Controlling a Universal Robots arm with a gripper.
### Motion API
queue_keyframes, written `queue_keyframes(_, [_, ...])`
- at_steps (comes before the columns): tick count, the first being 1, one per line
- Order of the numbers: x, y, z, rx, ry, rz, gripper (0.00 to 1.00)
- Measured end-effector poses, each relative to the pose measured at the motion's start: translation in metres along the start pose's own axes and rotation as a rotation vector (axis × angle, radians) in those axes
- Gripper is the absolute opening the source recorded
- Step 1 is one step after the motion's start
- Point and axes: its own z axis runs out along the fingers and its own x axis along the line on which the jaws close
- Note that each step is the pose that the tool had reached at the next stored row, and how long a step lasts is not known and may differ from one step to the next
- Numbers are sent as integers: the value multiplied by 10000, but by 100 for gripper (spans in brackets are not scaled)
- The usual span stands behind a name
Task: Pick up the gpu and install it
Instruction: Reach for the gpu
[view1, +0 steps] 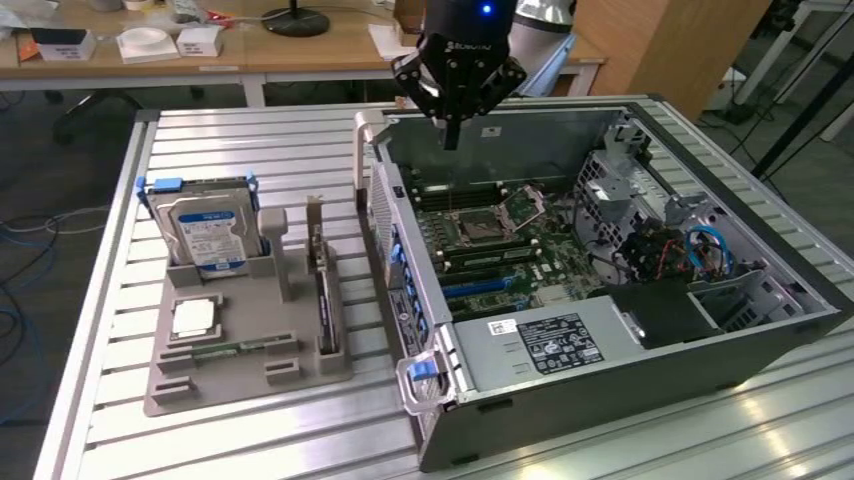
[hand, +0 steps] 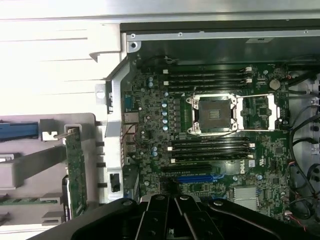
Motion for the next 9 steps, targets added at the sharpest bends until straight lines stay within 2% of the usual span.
queue_keyframes(9, [157,-12,1,1,13,-1,11])
